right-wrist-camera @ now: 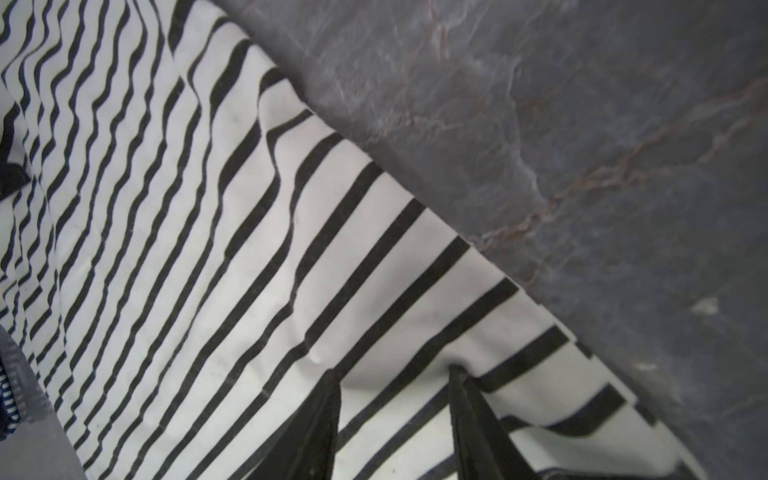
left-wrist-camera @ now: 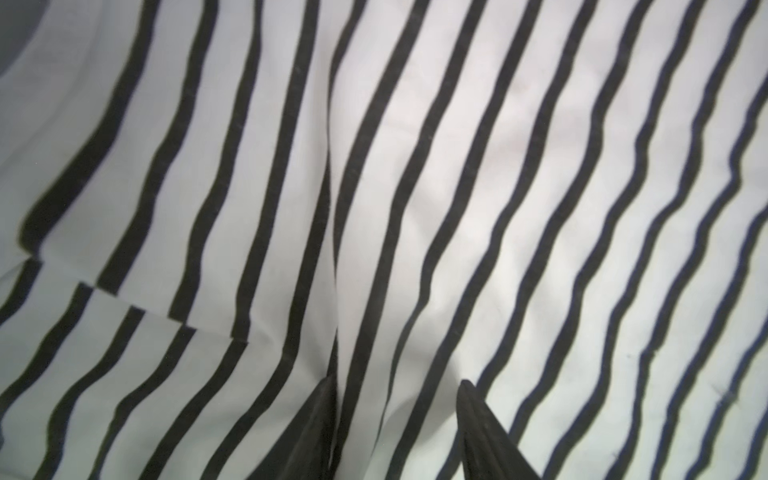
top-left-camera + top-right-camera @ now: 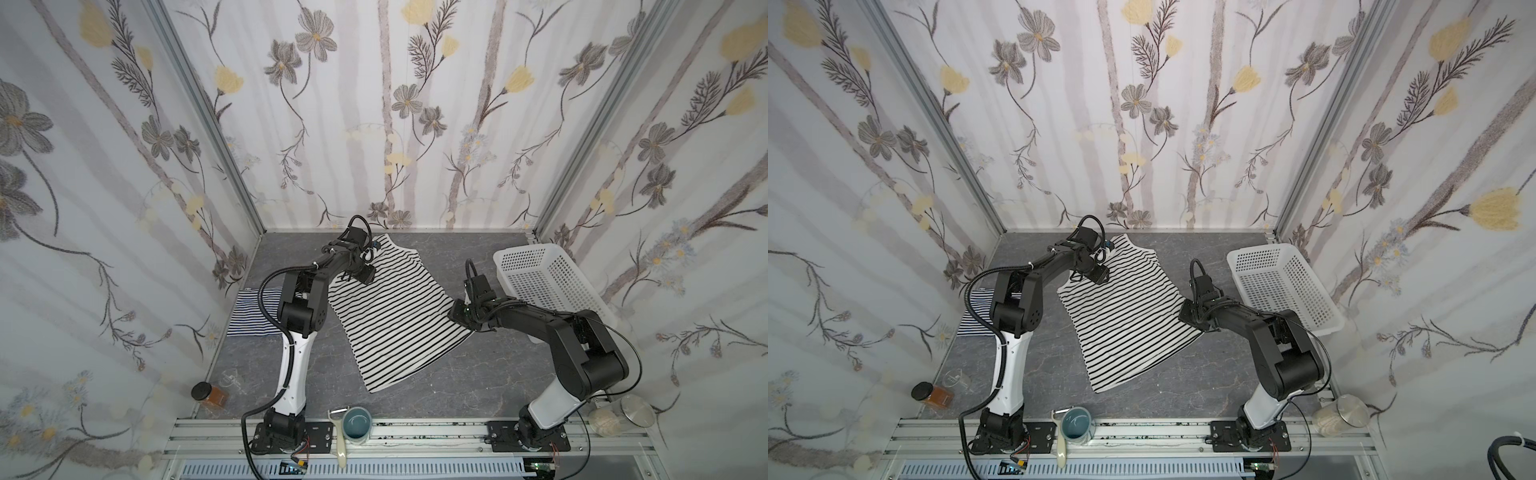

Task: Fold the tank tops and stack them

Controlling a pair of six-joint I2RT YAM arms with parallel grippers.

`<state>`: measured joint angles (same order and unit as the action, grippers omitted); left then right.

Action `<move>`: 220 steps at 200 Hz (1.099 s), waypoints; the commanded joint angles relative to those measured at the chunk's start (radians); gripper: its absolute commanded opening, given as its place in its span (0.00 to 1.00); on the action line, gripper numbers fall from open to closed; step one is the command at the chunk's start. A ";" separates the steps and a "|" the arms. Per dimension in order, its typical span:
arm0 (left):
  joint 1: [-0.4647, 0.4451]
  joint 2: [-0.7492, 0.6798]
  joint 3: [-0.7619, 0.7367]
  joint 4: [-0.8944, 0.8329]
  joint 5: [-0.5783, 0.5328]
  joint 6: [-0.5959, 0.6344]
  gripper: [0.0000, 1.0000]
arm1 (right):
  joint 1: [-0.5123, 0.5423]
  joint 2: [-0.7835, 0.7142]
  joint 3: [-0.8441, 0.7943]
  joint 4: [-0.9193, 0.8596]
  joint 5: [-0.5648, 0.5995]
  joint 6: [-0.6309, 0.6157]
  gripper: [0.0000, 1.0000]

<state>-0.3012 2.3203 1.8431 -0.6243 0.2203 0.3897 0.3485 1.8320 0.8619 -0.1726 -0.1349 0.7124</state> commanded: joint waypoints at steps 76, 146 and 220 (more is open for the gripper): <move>-0.006 -0.171 -0.278 -0.016 0.074 -0.039 0.51 | -0.172 0.104 0.285 -0.110 -0.016 -0.112 0.46; -0.004 -0.238 -0.222 0.056 0.053 -0.091 0.52 | 0.096 -0.131 0.049 -0.029 -0.029 -0.001 0.48; 0.013 -0.106 -0.141 0.070 -0.004 -0.097 0.52 | 0.345 -0.095 -0.166 0.162 -0.075 0.176 0.48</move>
<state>-0.2924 2.2074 1.7016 -0.5682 0.2356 0.3092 0.6720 1.7248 0.7471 -0.1104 -0.1963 0.8104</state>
